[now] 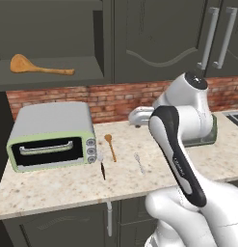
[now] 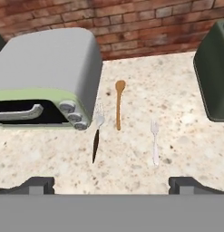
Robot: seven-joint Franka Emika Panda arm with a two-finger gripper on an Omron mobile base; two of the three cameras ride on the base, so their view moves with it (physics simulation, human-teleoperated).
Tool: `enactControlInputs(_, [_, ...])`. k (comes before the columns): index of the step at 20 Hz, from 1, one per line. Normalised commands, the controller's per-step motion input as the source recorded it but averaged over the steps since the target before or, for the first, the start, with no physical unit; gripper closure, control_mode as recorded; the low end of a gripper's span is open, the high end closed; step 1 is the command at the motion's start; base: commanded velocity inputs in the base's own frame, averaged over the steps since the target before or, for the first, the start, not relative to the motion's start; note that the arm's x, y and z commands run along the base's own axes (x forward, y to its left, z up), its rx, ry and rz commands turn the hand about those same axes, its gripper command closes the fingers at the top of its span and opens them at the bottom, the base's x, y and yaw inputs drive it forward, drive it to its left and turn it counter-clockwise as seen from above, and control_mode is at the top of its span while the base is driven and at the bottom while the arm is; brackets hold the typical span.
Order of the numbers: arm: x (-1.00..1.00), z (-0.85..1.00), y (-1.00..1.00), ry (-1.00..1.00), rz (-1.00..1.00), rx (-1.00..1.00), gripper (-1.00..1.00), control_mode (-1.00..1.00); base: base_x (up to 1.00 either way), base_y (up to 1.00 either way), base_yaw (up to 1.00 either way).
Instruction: Organize the utensils by type. Pick up the wooden spoons from the counter and place them in the open cabinet. Then pick up the metallic utensils from the counter and place them in the open drawer.
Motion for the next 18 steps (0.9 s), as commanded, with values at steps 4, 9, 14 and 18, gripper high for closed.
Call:
enactControlInputs(4, [0.15,-0.41,-0.02,0.01,0.00,0.00,-1.00,-1.00,0.00,0.00,0.00])
enactControlInputs(9, [0.21,-0.31,-0.03,0.05,0.00,0.00,-1.00,-1.00,0.00,0.00,0.00])
enactControlInputs(14, [0.19,-0.26,-0.07,0.08,0.00,0.00,-1.00,-1.00,0.00,0.00,0.00])
enactControlInputs(18, [0.18,-0.29,-0.05,0.05,0.00,0.00,-1.00,-1.00,0.00,0.00,0.00])
